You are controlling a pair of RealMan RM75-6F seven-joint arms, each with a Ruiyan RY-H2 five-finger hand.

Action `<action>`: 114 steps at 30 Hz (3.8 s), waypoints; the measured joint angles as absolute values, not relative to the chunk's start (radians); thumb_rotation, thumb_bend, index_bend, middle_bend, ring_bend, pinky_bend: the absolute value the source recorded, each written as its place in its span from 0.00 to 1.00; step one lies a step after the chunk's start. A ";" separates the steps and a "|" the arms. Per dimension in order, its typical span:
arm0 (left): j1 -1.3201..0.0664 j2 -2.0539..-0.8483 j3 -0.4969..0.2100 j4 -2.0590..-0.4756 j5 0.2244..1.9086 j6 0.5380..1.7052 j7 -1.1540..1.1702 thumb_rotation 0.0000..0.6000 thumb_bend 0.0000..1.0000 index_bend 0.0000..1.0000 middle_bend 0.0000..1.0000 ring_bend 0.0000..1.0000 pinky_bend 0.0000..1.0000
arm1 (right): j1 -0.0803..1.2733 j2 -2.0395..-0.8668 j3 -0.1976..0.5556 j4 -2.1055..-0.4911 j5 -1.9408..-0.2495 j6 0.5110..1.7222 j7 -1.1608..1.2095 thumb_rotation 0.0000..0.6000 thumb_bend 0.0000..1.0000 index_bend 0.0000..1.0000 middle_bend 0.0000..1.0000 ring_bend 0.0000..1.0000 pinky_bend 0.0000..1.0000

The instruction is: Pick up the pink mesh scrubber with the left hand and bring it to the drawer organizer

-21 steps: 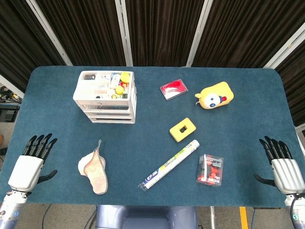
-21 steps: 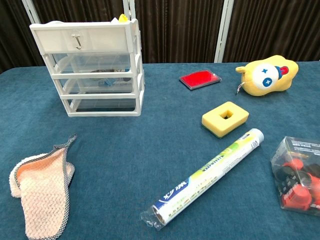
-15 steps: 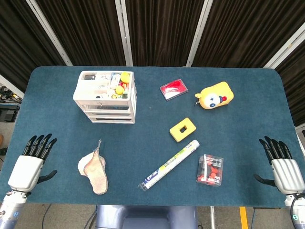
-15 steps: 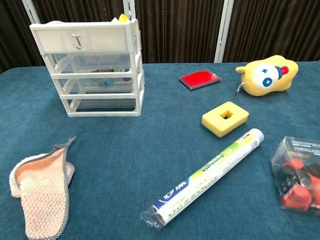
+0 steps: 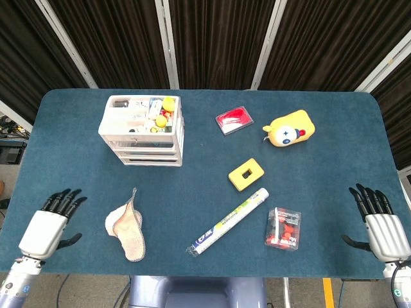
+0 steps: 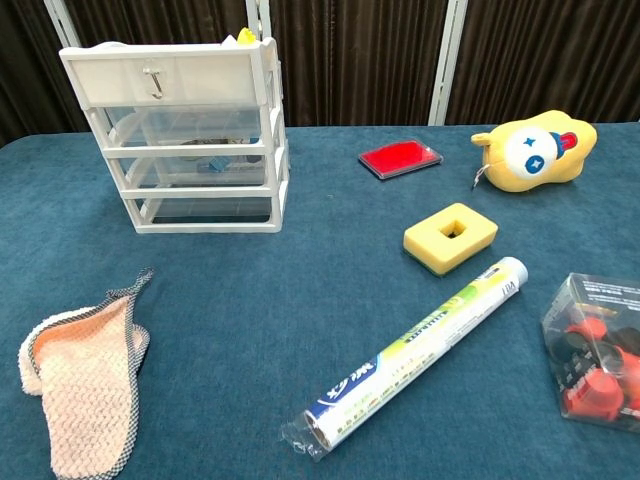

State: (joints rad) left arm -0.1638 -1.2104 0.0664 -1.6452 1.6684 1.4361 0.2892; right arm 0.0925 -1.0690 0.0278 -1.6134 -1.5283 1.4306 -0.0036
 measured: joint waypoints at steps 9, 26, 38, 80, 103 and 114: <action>-0.226 -1.245 0.084 -1.675 1.638 1.249 0.407 1.00 0.12 0.35 0.20 0.18 0.26 | 0.092 -1.064 0.028 -1.615 -1.523 1.427 0.002 1.00 0.00 0.00 0.00 0.00 0.00; -0.294 -1.476 0.057 -1.592 1.554 1.120 0.599 1.00 0.40 0.68 0.47 0.38 0.41 | 0.092 -1.060 0.028 -1.619 -1.516 1.421 0.011 1.00 0.00 0.00 0.00 0.00 0.00; -0.327 -1.534 0.053 -1.458 1.704 1.222 0.644 1.00 0.59 0.90 0.71 0.61 0.56 | 0.092 -1.057 0.029 -1.621 -1.511 1.417 0.020 1.00 0.00 0.00 0.00 0.00 0.00; -0.583 -1.484 -0.113 -1.297 1.849 1.403 0.462 1.00 0.58 0.91 0.72 0.61 0.56 | 0.093 -1.060 0.033 -1.622 -1.505 1.416 0.019 1.00 0.00 0.00 0.00 0.00 0.00; -0.571 -1.496 -0.099 -1.290 1.824 1.437 0.463 1.00 0.58 0.91 0.72 0.61 0.56 | 0.094 -1.059 0.034 -1.623 -1.504 1.415 0.020 1.00 0.00 0.00 0.00 0.00 0.00; -0.573 -1.501 -0.095 -1.287 1.824 1.451 0.453 1.00 0.58 0.91 0.72 0.61 0.56 | 0.093 -1.059 0.034 -1.623 -1.504 1.416 0.021 1.00 0.00 0.00 0.00 0.00 0.00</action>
